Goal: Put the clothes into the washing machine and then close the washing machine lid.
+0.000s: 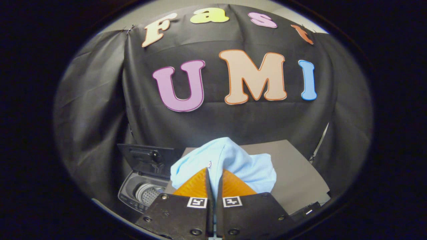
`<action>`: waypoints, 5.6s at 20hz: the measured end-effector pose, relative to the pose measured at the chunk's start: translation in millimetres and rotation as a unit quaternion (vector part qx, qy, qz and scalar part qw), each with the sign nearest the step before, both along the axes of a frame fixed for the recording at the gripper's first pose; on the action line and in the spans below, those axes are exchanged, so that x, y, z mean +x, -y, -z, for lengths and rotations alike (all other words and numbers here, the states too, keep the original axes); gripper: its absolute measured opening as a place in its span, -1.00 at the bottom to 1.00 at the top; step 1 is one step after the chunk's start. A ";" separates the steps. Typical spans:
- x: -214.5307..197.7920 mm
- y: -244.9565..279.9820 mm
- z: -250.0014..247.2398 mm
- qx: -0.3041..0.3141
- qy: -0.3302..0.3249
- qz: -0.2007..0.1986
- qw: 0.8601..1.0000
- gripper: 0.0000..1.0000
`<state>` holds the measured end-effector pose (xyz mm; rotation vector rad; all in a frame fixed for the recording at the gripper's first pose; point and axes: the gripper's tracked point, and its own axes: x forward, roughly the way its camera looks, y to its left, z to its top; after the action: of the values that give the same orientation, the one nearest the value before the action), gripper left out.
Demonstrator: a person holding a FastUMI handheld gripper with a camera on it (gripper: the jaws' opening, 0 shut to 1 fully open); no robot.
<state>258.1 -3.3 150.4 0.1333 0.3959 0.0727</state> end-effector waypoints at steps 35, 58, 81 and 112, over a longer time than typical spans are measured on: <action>51.7 -339.4 188.4 0.023 -0.055 -0.101 0.993 -0.94; 57.0 -369.4 341.9 0.002 -0.163 -0.103 0.981 -0.82; 38.0 -368.1 272.1 -0.065 -0.111 -0.108 0.986 0.98; 208.7 -350.5 57.7 -0.046 0.174 -0.011 0.984 0.94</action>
<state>466.8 347.2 92.7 0.0229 0.0515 0.0969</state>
